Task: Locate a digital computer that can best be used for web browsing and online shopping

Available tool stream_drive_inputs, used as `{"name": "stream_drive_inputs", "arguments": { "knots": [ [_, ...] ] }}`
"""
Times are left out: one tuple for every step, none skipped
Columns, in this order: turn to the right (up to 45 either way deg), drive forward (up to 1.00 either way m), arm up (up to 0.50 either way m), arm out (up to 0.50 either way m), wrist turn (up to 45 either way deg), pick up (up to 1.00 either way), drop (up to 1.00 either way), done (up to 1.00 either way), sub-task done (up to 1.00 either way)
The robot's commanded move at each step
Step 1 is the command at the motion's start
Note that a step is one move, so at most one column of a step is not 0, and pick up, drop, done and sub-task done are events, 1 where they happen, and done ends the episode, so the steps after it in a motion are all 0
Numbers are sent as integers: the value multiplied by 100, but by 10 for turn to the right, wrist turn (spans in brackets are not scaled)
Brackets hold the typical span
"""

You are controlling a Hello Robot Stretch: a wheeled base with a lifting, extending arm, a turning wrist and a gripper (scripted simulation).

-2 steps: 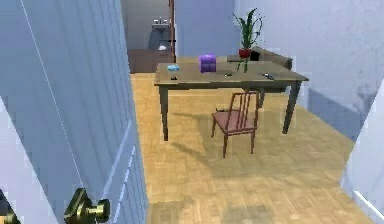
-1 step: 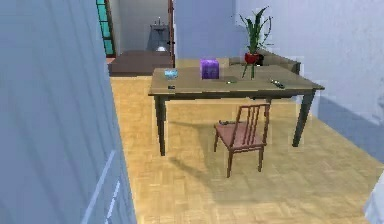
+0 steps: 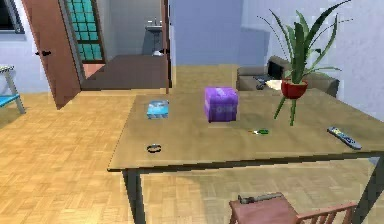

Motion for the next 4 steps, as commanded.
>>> {"name": "stream_drive_inputs", "arguments": {
  "knots": [
    [-90, 0, 0, 0, 0, 0, 0, 0, 0],
    [0, 15, 0, 0, 0, 0, 0, 0, 0],
    [-420, 0, 0, 0, 0, 0, 0, 0, 0],
    [0, 5, 0, 0, 0, 0, 0, 0, 0]
  ]
}}
